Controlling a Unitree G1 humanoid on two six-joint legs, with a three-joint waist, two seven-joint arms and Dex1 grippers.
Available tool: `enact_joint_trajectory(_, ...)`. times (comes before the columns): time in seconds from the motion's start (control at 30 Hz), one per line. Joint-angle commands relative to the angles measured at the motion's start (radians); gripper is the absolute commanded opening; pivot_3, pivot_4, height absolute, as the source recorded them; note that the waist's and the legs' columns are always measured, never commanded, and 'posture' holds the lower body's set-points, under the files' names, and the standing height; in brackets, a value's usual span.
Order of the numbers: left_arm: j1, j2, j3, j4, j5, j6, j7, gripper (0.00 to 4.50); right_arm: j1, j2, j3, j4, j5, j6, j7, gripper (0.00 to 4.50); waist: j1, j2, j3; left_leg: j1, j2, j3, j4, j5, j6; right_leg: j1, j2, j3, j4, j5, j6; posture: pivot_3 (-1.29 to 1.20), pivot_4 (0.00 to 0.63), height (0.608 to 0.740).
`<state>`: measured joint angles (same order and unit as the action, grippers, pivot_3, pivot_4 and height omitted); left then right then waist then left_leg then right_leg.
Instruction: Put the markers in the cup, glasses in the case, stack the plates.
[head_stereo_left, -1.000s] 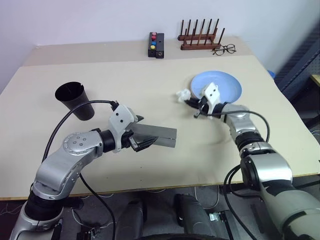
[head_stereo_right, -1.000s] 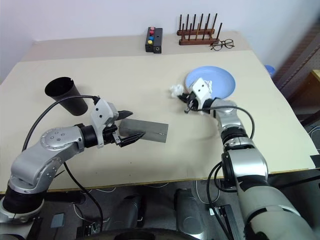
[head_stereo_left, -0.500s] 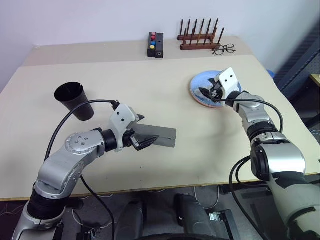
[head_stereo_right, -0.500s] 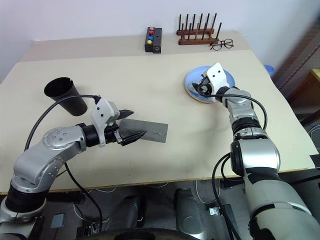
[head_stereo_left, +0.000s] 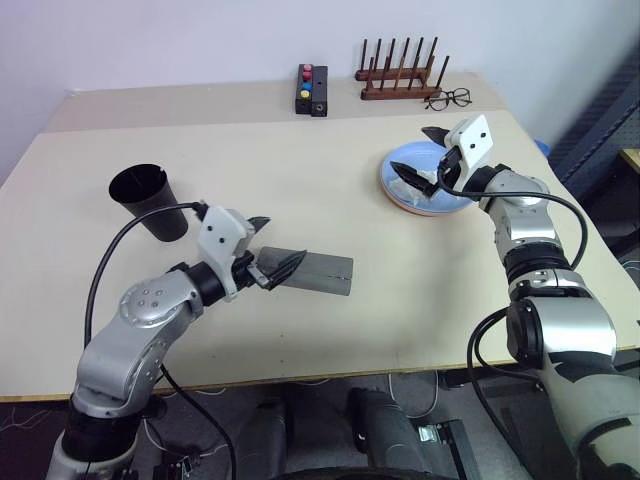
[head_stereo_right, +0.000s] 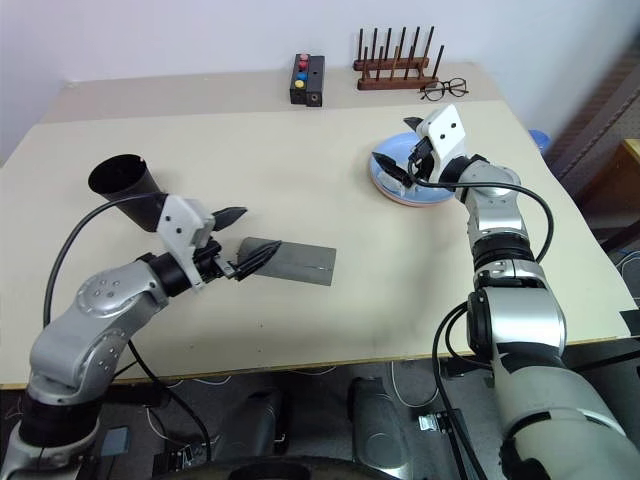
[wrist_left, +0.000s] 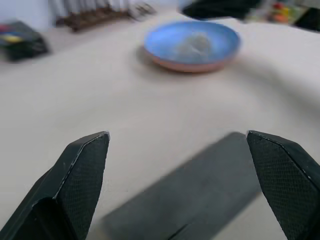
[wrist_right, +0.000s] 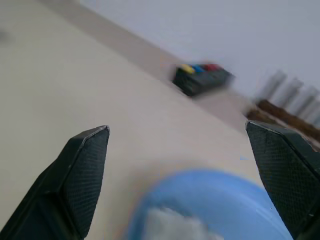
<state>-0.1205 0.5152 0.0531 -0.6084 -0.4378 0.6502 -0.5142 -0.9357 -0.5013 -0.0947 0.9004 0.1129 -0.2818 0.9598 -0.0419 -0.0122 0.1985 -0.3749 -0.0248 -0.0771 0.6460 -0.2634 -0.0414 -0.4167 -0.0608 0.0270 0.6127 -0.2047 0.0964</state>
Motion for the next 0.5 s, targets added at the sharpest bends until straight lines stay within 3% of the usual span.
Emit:
enact_joint_trajectory(0.03,0.073,0.027,0.066,-0.049,-0.059,-0.004,-0.043,4.5,0.126,-0.071,0.007,-0.251,0.091,0.162,0.154,4.44,0.009,0.0,0.0,0.0,0.0,-0.001,0.0,0.0,0.0,0.0,0.0,-0.001,0.0,0.0,0.0,0.0,0.15,0.74)
enact_joint_trajectory(0.17,0.154,0.027,0.142,-0.061,-0.163,-0.019,-0.098,4.5,0.3,-0.188,0.003,-0.456,0.13,0.346,0.236,4.44,0.024,0.001,0.0,-0.001,-0.001,0.001,0.002,0.0,0.0,0.0,-0.002,0.0,-0.001,-0.002,-0.002,0.0,0.15,0.74)
enact_joint_trajectory(0.5,0.344,0.086,0.281,-0.069,-0.163,-0.127,-0.173,4.5,0.625,-0.398,-0.152,-0.702,0.184,0.53,0.196,4.44,0.022,0.0,0.001,-0.001,0.002,0.005,0.002,0.0,0.0,-0.001,-0.001,0.0,-0.001,-0.005,-0.002,0.0,0.15,0.74)
